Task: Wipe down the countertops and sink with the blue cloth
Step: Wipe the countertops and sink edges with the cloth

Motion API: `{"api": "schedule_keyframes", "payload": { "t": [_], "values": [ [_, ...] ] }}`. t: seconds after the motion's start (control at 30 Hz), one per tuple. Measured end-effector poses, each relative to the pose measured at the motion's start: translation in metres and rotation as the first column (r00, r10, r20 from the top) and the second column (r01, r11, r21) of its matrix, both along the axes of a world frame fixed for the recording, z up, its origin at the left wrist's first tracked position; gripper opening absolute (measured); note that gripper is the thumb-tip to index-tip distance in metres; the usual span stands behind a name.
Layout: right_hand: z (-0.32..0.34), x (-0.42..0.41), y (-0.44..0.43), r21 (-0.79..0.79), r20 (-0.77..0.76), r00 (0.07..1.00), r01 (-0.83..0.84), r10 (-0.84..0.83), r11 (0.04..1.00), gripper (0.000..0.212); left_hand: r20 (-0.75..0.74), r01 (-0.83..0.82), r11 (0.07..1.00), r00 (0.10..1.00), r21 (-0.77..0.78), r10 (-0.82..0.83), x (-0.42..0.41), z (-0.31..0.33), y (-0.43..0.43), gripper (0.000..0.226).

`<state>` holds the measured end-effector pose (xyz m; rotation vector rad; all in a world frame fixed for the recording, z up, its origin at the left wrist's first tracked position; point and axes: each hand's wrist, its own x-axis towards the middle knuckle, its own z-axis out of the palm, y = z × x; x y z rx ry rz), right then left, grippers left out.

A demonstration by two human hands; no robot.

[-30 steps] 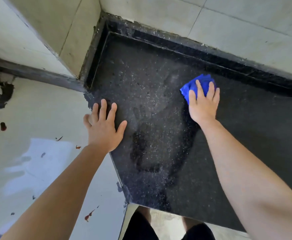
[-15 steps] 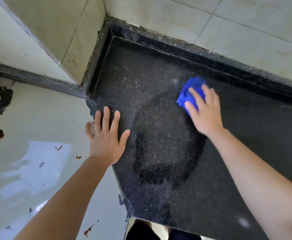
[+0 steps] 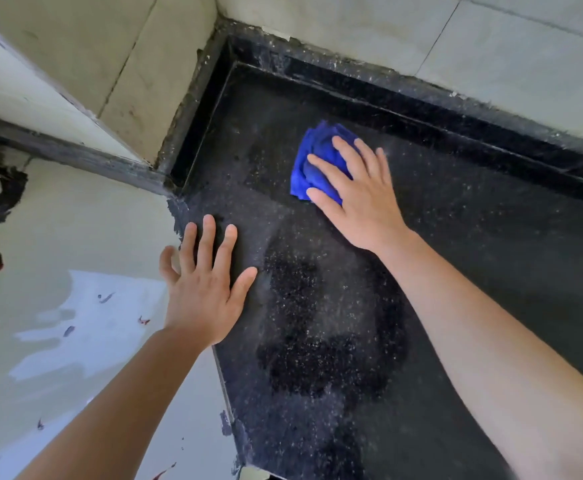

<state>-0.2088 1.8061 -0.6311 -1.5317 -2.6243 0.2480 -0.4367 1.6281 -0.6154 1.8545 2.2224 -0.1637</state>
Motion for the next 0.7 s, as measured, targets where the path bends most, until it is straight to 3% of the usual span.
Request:
{"api": "schedule_keyframes", "payload": {
  "t": [0.13,0.23,0.4,0.57,0.7],
  "values": [
    [0.001,0.081,0.025,0.041,0.076,0.978,0.19,-0.192,0.981,0.061,-0.012,-0.003,1.0,1.0,0.012,0.003,0.001,-0.001,-0.002,0.069],
    [0.007,0.065,0.03,-0.026,0.067,0.966,0.252,-0.25,0.967,0.056,-0.018,0.005,1.0,1.0,0.002,-0.005,0.001,-0.001,0.0,0.07],
    [0.015,-0.029,0.056,-0.026,0.051,0.999,0.004,-0.003,1.0,0.056,-0.016,-0.003,1.0,1.0,-0.028,0.003,0.002,0.001,0.0,0.07],
    [0.018,-0.13,0.077,-0.068,0.033,0.999,0.029,-0.027,0.997,0.06,-0.025,-0.008,0.999,1.0,-0.048,0.006,0.003,0.002,0.0,0.07],
    [0.019,-0.153,0.066,-0.093,0.044,0.984,-0.168,0.172,0.981,0.06,-0.006,0.002,0.999,1.0,-0.041,-0.002,0.003,0.002,0.001,0.07]
  ]
}}
